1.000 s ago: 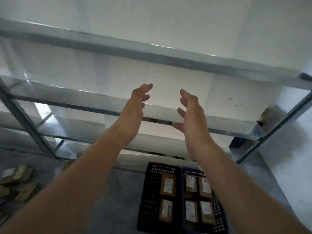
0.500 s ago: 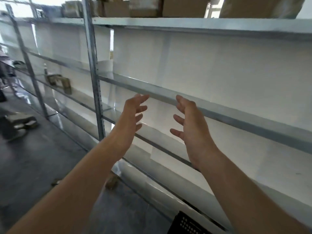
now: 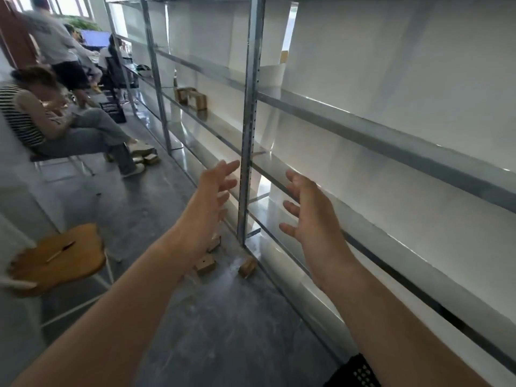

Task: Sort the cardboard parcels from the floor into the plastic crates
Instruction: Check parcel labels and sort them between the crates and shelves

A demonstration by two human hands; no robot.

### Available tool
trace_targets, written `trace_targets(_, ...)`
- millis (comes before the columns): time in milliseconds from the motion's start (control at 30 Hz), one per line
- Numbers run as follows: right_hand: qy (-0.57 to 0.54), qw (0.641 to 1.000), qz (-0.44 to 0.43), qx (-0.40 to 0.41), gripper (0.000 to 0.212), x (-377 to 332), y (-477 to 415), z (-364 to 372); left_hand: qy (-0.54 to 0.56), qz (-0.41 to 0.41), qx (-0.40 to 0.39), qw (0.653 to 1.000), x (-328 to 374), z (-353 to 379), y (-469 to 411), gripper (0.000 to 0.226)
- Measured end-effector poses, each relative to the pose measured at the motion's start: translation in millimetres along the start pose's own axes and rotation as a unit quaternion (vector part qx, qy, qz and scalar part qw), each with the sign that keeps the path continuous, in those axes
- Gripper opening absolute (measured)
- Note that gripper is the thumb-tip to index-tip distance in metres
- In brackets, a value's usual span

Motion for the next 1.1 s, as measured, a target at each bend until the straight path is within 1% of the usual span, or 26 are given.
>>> trace_targets(67, 0.000, 1.000, 0.010, -0.015, 0.029, 9.2, -23.0, 34.1, -0.015, -0.007, 0.007, 1.000, -16.3, -41.0, -16.9, 0.074)
trace_targets(133, -0.012, 0.999, 0.025, -0.024, 0.025, 19.4, -49.0, 69.5, -0.024, -0.017, 0.002, 1.000, -31.0, -82.3, -37.1, 0.071)
trace_targets(267, -0.025, 0.998, 0.059, -0.019, 0.034, 39.5, -100.9, 127.3, -0.031, -0.048, -0.008, 0.998, -53.9, -150.3, -85.4, 0.057)
trace_targets(400, -0.025, 0.995, 0.095, -0.011, 0.040, 54.1, -150.6, 160.0, -0.019, -0.083, -0.003, 0.996, -72.9, -190.3, -141.6, 0.049)
trace_targets(533, -0.019, 0.994, 0.106, -0.005, 0.044, 68.6, -207.1, 168.7, -0.007, -0.123, -0.004, 0.992, -92.8, -206.1, -205.9, 0.049)
trace_targets(633, -0.013, 0.992, 0.122, 0.003, 0.045, 85.5, -263.8, 169.0, -0.021, -0.124, -0.016, 0.992, -113.3, -209.8, -259.2, 0.052)
trace_targets(800, -0.019, 0.990, 0.140, 0.001, 0.047, 125.0, -369.3, 161.9, -0.030, -0.147, -0.040, 0.988, -156.2, -206.3, -350.8, 0.067)
trace_targets(933, -0.035, 0.983, 0.176, 0.025, 0.046, 156.2, -451.4, 149.8, -0.029, -0.202, -0.047, 0.978, -194.7, -203.9, -429.5, 0.060)
trace_targets(1033, -0.028, 0.982, 0.186, 0.033, 0.047, 176.6, -494.7, 147.6, -0.033, -0.221, -0.063, 0.973, -220.4, -207.0, -468.0, 0.052)
trace_targets(1100, -0.027, 0.981, 0.192, 0.031, 0.049, 195.6, -528.5, 150.0, -0.033, -0.235, -0.078, 0.968, -239.6, -209.4, -504.3, 0.051)
Point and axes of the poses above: each hand's wrist, its own y-axis away from the middle knuckle, its own z-axis out of the palm, x = y × z, the point moved 2 cm from there along -y, towards the middle knuckle, and after that the axes turned 7 degrees about -x, right-handed, at the moved point
